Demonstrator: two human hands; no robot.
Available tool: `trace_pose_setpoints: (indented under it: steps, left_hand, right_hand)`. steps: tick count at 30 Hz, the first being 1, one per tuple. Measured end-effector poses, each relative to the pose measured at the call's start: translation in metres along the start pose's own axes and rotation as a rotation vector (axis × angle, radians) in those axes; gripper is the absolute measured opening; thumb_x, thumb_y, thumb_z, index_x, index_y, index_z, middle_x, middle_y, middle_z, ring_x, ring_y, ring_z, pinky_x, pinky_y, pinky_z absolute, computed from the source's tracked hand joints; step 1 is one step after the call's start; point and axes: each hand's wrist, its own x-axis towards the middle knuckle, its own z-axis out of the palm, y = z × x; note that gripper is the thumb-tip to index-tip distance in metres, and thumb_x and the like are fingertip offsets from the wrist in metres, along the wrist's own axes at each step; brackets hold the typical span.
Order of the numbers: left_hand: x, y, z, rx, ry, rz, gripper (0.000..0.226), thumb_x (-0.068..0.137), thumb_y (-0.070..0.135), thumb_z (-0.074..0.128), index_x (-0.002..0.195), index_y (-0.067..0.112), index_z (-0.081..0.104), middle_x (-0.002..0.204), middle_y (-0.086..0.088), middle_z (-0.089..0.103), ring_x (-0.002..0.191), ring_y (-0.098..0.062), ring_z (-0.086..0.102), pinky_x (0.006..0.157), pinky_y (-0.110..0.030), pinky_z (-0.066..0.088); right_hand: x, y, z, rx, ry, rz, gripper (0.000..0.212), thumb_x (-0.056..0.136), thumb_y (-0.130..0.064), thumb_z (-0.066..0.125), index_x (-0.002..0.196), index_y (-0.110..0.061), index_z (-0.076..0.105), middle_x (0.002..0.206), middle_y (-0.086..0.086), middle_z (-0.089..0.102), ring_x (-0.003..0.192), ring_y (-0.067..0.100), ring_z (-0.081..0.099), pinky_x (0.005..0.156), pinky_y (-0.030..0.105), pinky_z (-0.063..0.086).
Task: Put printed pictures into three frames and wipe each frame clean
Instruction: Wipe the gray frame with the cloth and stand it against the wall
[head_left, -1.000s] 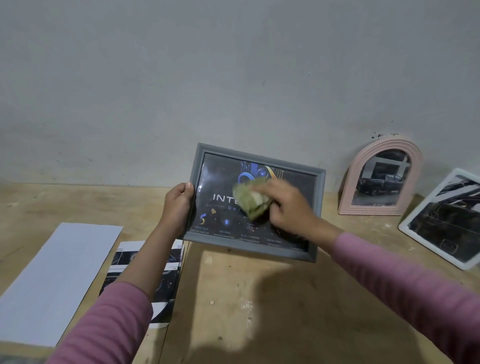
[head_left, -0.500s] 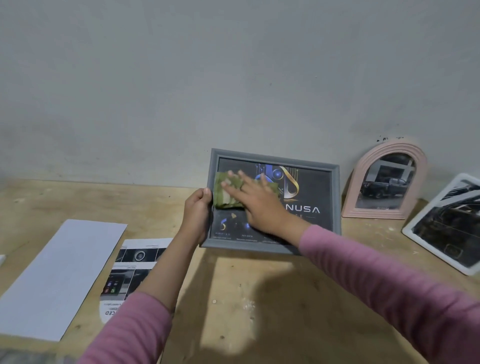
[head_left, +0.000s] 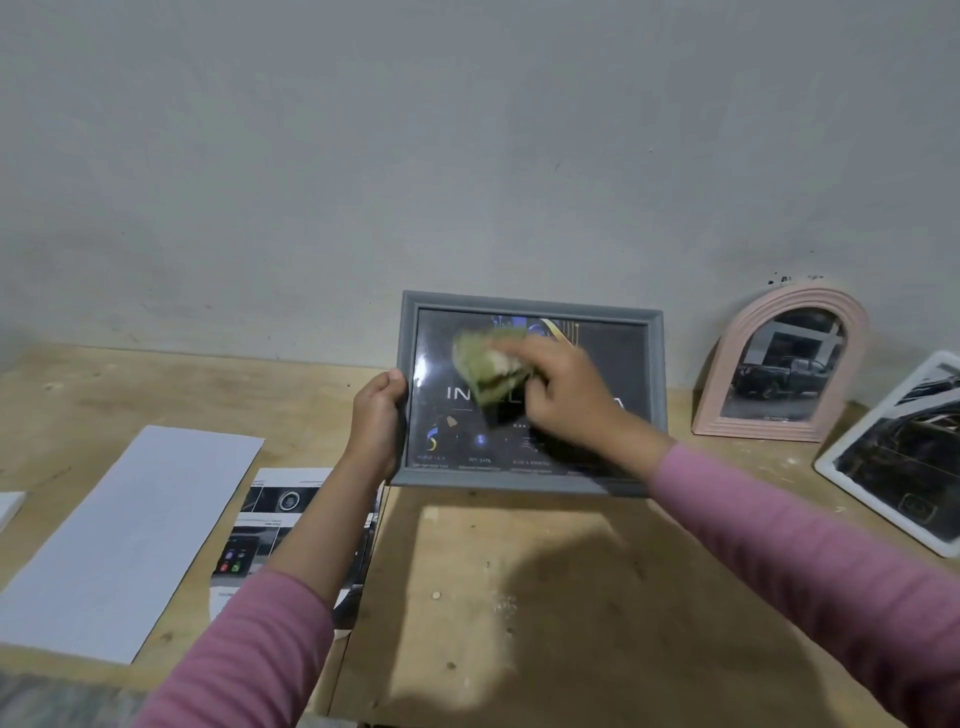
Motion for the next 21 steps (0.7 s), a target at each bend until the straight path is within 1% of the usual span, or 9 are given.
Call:
trace_pose_setpoints:
  steps: [2,4,6,9,11,13,15,17,21]
  left_hand:
    - [-0.005,-0.001,0.005,0.005,-0.035,0.01,0.04,0.098,0.013,0.043,0.059,0.018,0.042,0.057,0.0,0.049,0.054,-0.018,0.047,0.053,-0.028,0.041]
    - [-0.011,-0.001,0.014,0.019,-0.076,0.044,0.038,0.097,0.01,0.043,0.06,0.017,0.038,0.055,0.001,0.044,0.052,-0.016,0.043,0.051,-0.027,0.037]
    - [-0.015,-0.002,0.022,0.058,-0.097,0.094,0.042,0.097,0.009,0.045,0.058,0.02,0.032,0.054,0.005,0.031,0.053,-0.013,0.028,0.053,-0.03,0.024]
    - [-0.018,-0.005,0.023,0.092,-0.074,0.141,0.043,0.099,0.012,0.042,0.057,0.02,0.032,0.052,0.01,0.032,0.051,-0.008,0.027,0.053,-0.03,0.023]
    - [-0.017,-0.006,0.02,-0.001,-0.099,0.139,0.041,0.101,0.026,0.038,0.065,0.017,0.055,0.067,0.002,0.06,0.064,-0.012,0.055,0.064,-0.032,0.044]
    - [-0.017,-0.002,0.02,-0.142,-0.147,0.076,0.053,0.1,0.048,0.03,0.097,0.011,0.069,0.098,-0.009,0.073,0.095,-0.02,0.069,0.08,-0.032,0.054]
    - [-0.017,0.004,0.02,-0.218,-0.058,0.024,0.067,0.097,0.058,0.022,0.098,0.006,0.065,0.091,-0.007,0.074,0.087,-0.018,0.071,0.074,-0.026,0.056]
    - [-0.011,0.003,0.014,-0.242,0.017,-0.031,0.071,0.092,0.068,0.023,0.092,0.008,0.059,0.083,-0.009,0.07,0.079,-0.022,0.068,0.075,-0.032,0.054]
    - [-0.01,-0.002,0.002,-0.246,0.043,-0.136,0.054,0.089,0.066,0.038,0.089,0.014,0.054,0.08,-0.008,0.064,0.076,-0.026,0.063,0.075,-0.037,0.049]
  right_hand:
    - [0.02,0.006,-0.007,-0.113,0.155,0.022,0.063,0.069,0.011,0.041,0.126,-0.008,0.059,0.115,0.012,0.065,0.099,0.028,0.062,0.083,0.035,0.053]
    - [0.033,0.01,0.0,-0.218,0.132,0.079,0.064,0.072,0.014,0.044,0.133,-0.006,0.051,0.126,0.016,0.058,0.112,0.034,0.056,0.091,0.039,0.05]
    - [0.036,0.009,0.016,-0.325,0.026,0.109,0.072,0.071,0.02,0.044,0.14,-0.003,0.042,0.143,0.019,0.044,0.133,0.038,0.039,0.109,0.051,0.033]
    - [0.027,0.001,0.04,-0.342,-0.048,0.043,0.082,0.064,0.026,0.044,0.142,0.0,0.036,0.152,0.022,0.026,0.142,0.039,0.02,0.112,0.049,0.011]
    - [0.019,-0.004,0.052,-0.339,-0.115,-0.016,0.084,0.064,0.024,0.049,0.142,-0.001,0.035,0.152,0.021,0.024,0.142,0.039,0.019,0.112,0.049,0.011]
    - [0.009,-0.011,0.062,-0.347,-0.171,-0.066,0.085,0.061,0.021,0.057,0.141,0.0,0.038,0.15,0.021,0.03,0.14,0.04,0.025,0.111,0.054,0.017]
    - [0.0,-0.017,0.07,-0.331,-0.201,-0.108,0.082,0.057,0.021,0.057,0.136,0.001,0.044,0.146,0.022,0.038,0.136,0.041,0.034,0.108,0.058,0.022]
    - [-0.008,-0.02,0.075,-0.317,-0.208,-0.181,0.081,0.051,0.023,0.056,0.129,0.002,0.053,0.139,0.023,0.047,0.128,0.042,0.044,0.101,0.062,0.029]
    - [-0.02,-0.024,0.078,-0.262,-0.286,-0.287,0.069,0.053,0.016,0.047,0.118,0.001,0.061,0.127,0.021,0.059,0.12,0.041,0.054,0.096,0.065,0.033]
